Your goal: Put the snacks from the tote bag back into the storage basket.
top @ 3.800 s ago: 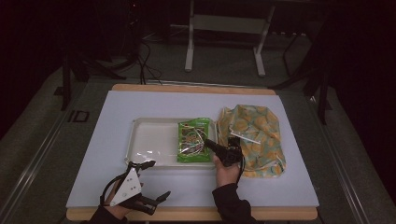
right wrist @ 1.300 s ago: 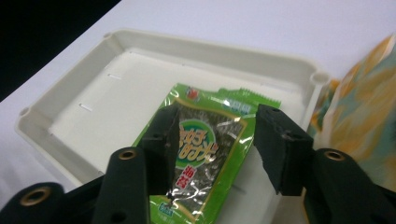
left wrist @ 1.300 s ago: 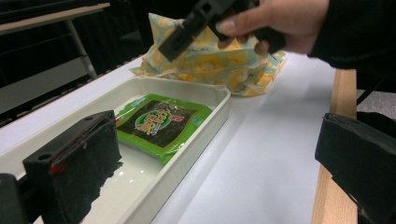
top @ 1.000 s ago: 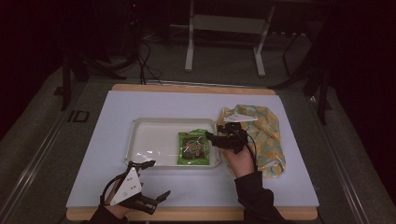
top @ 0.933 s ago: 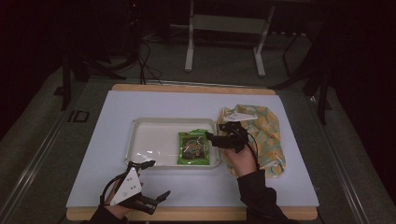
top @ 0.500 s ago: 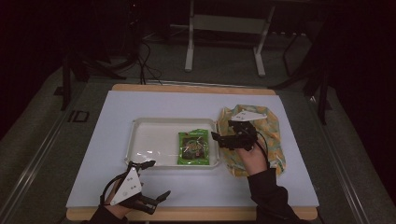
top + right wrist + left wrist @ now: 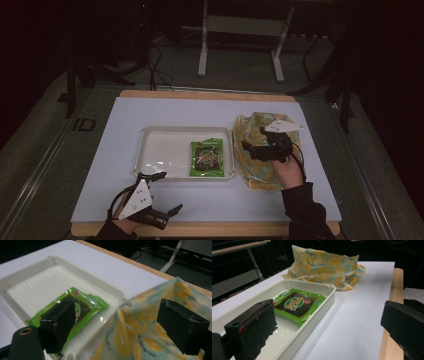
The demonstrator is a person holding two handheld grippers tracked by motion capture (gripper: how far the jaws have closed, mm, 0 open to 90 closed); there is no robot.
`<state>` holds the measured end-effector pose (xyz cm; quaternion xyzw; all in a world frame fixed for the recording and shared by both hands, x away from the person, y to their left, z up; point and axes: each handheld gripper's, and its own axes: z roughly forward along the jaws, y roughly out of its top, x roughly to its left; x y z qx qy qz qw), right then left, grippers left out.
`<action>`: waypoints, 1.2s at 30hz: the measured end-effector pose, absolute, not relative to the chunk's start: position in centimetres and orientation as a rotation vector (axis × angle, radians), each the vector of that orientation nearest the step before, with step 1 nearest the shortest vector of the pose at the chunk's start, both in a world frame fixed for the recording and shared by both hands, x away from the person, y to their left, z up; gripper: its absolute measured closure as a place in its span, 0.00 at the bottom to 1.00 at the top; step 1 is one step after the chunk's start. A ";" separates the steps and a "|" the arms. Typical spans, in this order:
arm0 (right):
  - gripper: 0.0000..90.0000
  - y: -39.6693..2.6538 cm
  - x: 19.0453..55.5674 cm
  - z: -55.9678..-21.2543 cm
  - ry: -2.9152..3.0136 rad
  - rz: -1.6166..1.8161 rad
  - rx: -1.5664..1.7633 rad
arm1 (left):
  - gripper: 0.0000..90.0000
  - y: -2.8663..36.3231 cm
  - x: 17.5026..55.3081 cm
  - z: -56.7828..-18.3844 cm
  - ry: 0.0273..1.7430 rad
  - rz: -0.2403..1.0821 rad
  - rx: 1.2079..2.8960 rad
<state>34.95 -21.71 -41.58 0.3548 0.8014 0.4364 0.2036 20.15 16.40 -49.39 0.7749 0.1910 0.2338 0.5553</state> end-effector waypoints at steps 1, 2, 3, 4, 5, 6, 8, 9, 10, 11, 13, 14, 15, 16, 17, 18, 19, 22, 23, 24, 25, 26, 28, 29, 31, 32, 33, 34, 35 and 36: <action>0.17 -22.0 34.9 -41.7 2.232 1.209 0.989 | 0.00 16.4 20.2 -49.4 0.451 0.552 1.831; 0.17 -22.4 34.9 -41.8 2.230 1.210 0.997 | 0.00 16.4 20.2 -49.4 0.451 0.552 1.831; 0.17 -22.7 34.8 -41.8 2.222 1.217 1.003 | 0.00 16.4 20.2 -49.4 0.451 0.552 1.831; 0.17 -23.1 34.7 -41.9 2.211 1.223 1.008 | 0.00 16.4 20.2 -49.4 0.452 0.552 1.832; 0.17 -23.4 34.6 -42.0 2.203 1.228 1.008 | 0.00 16.4 20.2 -49.4 0.451 0.553 1.832; 0.17 -23.8 34.5 -42.1 2.196 1.232 1.012 | 0.00 16.4 20.2 -49.4 0.452 0.552 1.831; 0.17 -24.6 34.2 -42.3 2.171 1.223 1.023 | 0.00 16.4 20.2 -49.4 0.452 0.552 1.833; 0.17 -24.9 34.1 -42.4 2.162 1.228 1.029 | 0.00 16.4 20.2 -49.4 0.452 0.552 1.833; 0.17 -25.2 34.0 -42.5 2.154 1.230 1.039 | 0.00 16.4 20.2 -49.4 0.450 0.552 1.835; 0.17 -25.5 33.9 -42.6 2.145 1.228 1.044 | 0.00 16.4 20.2 -49.4 0.451 0.552 1.835; 0.17 -26.2 33.7 -42.8 2.118 1.231 1.055 | 0.00 16.4 20.2 -49.4 0.452 0.552 1.834; 0.17 -26.5 33.5 -42.9 2.100 1.237 1.062 | 0.00 16.4 20.2 -49.4 0.451 0.552 1.835; 0.17 -26.7 33.4 -43.0 2.091 1.241 1.072 | 0.00 16.4 20.2 -49.4 0.451 0.552 1.835; 0.17 -27.0 33.3 -43.1 2.077 1.237 1.078 | 0.00 16.4 20.2 -49.4 0.451 0.552 1.835; 0.17 -27.3 33.2 -43.1 2.058 1.228 1.088 | 0.00 16.4 20.2 -49.4 0.451 0.551 1.835; 0.17 -27.6 33.1 -43.2 2.040 1.231 1.098 | 0.00 16.4 20.2 -49.4 0.451 0.551 1.835; 0.17 -27.6 33.1 -43.2 2.040 1.231 1.098 | 0.00 16.4 20.2 -49.4 0.451 0.551 1.835; 0.17 -28.5 32.8 -43.6 2.020 1.225 1.127 | 0.00 16.4 20.2 -49.4 0.449 0.550 1.835; 0.17 -28.8 32.8 -43.8 2.019 1.219 1.132 | 0.00 16.4 20.2 -49.4 0.449 0.550 1.835; 0.17 -29.1 32.7 -43.9 2.017 1.212 1.144 | 0.00 16.4 20.2 -49.4 0.449 0.550 1.835; 0.17 -29.3 32.6 -44.1 2.014 1.210 1.150 | 0.00 16.4 20.2 -49.4 0.448 0.549 1.834; 0.17 -29.6 32.5 -44.2 2.008 1.212 1.158 | 0.00 16.4 20.2 -49.4 0.448 0.548 1.833; 0.17 -30.0 32.3 -44.4 2.000 1.206 1.166 | 0.00 16.4 20.2 -49.4 0.447 0.549 1.835; 0.17 -30.3 32.1 -44.5 1.984 1.207 1.171 | 0.00 16.4 20.2 -49.4 0.446 0.549 1.835; 0.17 -30.8 31.8 -44.6 1.962 1.203 1.180 | 0.00 16.4 20.2 -49.4 0.445 0.549 1.836; 0.17 -30.9 31.7 -44.6 1.953 1.201 1.184 | 0.00 16.4 20.2 -49.4 0.443 0.548 1.837; 0.17 -31.2 31.5 -44.7 1.940 1.201 1.184 | 0.00 16.4 20.2 -49.4 0.443 0.548 1.837; 0.17 -31.4 31.4 -44.7 1.934 1.200 1.187 | 0.00 16.3 20.2 -49.4 0.443 0.548 1.838; 0.17 -31.7 31.2 -44.8 1.922 1.198 1.189 | 0.00 16.4 20.2 -49.4 0.443 0.548 1.838; 0.17 -31.8 31.1 -44.9 1.915 1.195 1.191 | 0.00 16.4 20.1 -49.4 0.444 0.548 1.836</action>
